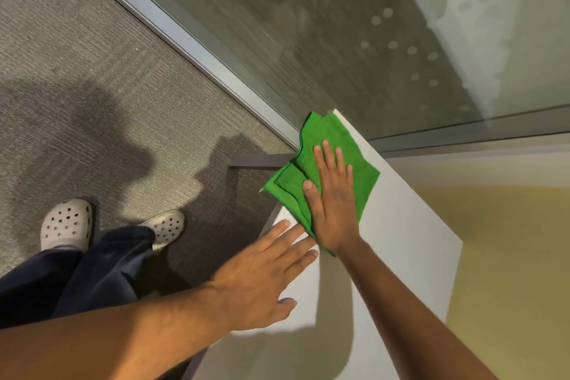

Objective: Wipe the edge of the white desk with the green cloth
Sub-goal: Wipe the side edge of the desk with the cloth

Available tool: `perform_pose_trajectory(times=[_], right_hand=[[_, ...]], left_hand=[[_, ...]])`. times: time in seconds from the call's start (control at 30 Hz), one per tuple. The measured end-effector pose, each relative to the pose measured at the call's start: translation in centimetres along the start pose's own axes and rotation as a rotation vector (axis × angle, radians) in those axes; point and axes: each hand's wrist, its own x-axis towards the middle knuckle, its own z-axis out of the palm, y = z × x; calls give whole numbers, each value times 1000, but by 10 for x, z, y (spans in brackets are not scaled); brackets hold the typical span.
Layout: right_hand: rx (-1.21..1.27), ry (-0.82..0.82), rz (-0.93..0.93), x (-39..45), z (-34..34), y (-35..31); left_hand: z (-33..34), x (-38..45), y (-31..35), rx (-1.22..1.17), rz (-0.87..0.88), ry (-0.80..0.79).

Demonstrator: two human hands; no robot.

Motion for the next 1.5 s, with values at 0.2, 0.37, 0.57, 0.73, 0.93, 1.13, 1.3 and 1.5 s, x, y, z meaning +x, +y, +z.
perform_pose_trajectory(times=[0.2,0.37,0.57,0.73,0.93,1.13,1.3,1.5], right_hand=[[19,123,146,83,-22,16],[15,234,184,96,-26,21],[-4,273,546,65,-35,62],[127,115,727,109,-45,44],[-29,65,221,134,-29,-9],[-315,-131,-263,91,-45,-7],[-361,-269,-729,63,-40,-10],[-434,-180,-341,135,-59,19]], left_hand=[[2,1,0,-13,-3,-7],[1,0,-2,-19,0,-7],[2,0,-1,-51,-14,-2],[5,4,-3,-70,11,-33],[3,0,-7,-183,14,53],[3,0,-6,-140,22,64],[0,-4,-8,-100,0,63],[4,-2,-8,-108,-12,43]])
